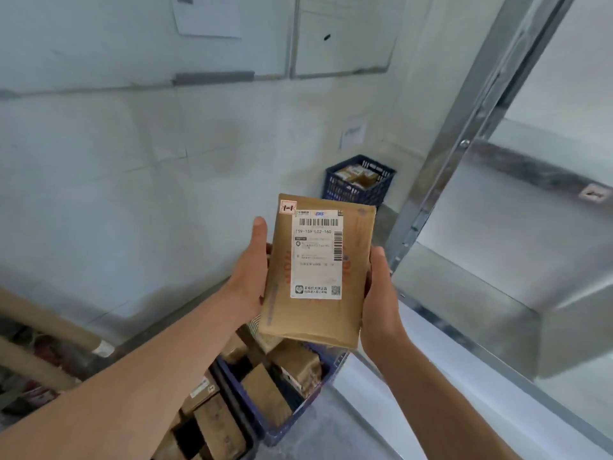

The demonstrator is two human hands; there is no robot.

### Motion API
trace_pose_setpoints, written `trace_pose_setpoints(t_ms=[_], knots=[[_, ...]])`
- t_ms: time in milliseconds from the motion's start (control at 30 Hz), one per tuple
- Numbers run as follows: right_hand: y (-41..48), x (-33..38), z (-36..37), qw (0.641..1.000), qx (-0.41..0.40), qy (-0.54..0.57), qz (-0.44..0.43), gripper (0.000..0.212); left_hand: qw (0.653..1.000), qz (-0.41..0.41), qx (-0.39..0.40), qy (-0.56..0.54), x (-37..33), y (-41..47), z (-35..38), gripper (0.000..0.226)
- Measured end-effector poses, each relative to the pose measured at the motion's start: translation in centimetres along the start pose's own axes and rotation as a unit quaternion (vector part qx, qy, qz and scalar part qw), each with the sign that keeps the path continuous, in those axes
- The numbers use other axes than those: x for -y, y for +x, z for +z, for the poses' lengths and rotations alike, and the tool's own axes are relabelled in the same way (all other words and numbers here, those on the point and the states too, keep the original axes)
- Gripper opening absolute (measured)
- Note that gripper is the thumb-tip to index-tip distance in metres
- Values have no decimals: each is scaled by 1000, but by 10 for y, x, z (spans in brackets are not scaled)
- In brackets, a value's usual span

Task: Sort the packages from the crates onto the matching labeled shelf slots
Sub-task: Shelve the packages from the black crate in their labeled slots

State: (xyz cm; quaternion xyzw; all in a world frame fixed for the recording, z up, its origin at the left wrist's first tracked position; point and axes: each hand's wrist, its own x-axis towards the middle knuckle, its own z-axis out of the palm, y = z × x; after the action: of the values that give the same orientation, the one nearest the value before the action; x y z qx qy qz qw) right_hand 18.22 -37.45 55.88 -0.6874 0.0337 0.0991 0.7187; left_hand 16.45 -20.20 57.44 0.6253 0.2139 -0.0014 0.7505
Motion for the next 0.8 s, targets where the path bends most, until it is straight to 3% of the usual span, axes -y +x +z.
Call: trace_pose_setpoints(t_ms=[367,800], knots=[[-18,96,-77,984,-89,-21,-150,56,991,105,82,34,-83,-22,99,71],[-9,172,-144,968,-131,29,-212,56,975,164,146,27,-145,-20,186,68]])
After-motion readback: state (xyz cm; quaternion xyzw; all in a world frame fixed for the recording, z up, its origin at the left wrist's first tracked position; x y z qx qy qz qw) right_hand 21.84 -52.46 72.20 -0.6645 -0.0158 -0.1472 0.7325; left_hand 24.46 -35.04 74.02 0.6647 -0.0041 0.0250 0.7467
